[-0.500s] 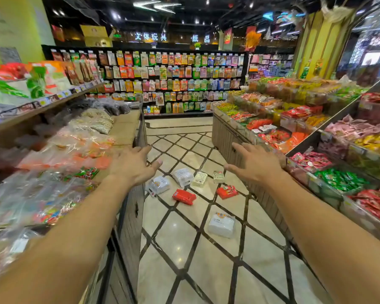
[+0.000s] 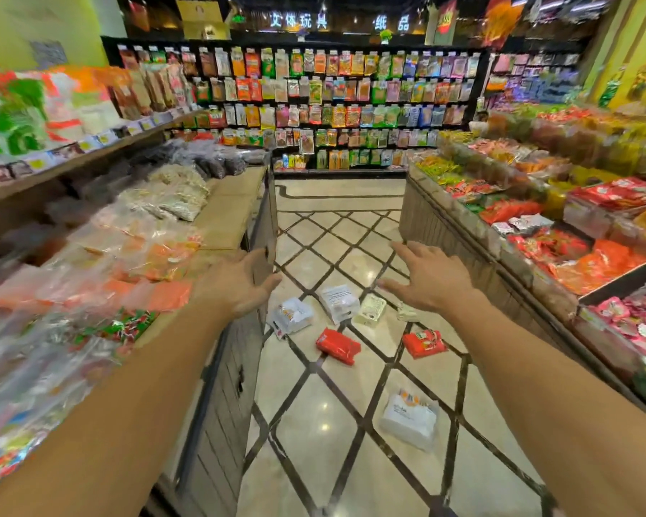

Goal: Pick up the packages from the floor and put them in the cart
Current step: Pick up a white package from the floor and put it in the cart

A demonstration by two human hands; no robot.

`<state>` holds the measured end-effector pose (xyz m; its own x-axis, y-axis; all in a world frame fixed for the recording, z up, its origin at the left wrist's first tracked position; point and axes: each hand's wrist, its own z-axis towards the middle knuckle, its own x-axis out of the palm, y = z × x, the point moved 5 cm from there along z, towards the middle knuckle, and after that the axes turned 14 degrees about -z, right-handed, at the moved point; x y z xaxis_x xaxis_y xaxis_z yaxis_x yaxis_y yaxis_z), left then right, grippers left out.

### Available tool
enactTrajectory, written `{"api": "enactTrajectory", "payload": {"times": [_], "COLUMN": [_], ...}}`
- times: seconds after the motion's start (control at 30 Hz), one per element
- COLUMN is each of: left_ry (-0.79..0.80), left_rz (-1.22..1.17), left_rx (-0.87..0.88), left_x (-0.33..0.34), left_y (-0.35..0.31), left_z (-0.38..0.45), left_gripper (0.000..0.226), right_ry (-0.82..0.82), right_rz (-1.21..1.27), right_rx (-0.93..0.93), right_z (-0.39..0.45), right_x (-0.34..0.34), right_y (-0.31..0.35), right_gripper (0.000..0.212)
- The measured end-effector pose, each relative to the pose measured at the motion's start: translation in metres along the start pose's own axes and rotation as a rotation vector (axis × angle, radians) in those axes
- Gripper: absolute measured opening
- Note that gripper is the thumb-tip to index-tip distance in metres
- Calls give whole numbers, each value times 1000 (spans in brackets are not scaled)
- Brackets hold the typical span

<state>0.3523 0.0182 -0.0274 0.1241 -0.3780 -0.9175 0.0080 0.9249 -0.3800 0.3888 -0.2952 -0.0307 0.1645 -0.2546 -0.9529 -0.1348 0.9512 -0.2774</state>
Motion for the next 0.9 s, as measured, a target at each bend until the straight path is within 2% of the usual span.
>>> {"api": "enactTrajectory", "payload": {"times": [0.33, 0.47, 0.9], "left_ry": [-8, 41, 198], "left_rz": [44, 36, 30], "left_rx": [8, -8, -94], "left_x": [62, 87, 204], "left_y": [67, 94, 168], "left_z": [230, 330, 591], "left_gripper": [77, 71, 76], "right_ry": [11, 71, 260], "right_rz": [2, 28, 87], "right_rx": [-71, -58, -96], "right_z": [241, 339, 593], "right_x": [73, 112, 248], "right_y": [51, 70, 100], "right_gripper": [89, 90, 86]}}
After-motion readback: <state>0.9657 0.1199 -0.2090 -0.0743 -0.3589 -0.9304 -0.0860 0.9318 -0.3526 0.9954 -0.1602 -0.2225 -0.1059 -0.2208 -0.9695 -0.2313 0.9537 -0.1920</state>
